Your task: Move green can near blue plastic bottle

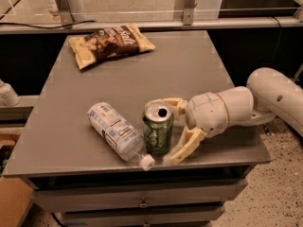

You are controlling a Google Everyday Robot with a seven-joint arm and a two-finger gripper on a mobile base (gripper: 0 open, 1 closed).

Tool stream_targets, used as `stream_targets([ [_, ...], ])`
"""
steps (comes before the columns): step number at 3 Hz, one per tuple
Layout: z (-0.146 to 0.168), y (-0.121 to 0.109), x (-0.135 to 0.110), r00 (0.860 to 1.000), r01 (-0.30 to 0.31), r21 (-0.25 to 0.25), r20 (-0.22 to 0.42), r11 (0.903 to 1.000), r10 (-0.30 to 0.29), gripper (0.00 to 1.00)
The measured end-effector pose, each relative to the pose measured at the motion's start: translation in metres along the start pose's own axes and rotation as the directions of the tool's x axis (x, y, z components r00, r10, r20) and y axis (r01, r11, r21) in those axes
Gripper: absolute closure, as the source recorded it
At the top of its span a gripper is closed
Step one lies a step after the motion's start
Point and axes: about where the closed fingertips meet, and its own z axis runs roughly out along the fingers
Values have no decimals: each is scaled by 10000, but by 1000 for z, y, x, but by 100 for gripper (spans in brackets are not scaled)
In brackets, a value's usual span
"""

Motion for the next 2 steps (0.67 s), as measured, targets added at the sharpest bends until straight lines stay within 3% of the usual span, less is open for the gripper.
stream_targets([
  [1, -5, -1, -1, 9995, 311, 59, -90, 9995, -310, 0],
  [2, -32, -16, -6, 9970, 687, 756, -406, 9948, -658, 0],
])
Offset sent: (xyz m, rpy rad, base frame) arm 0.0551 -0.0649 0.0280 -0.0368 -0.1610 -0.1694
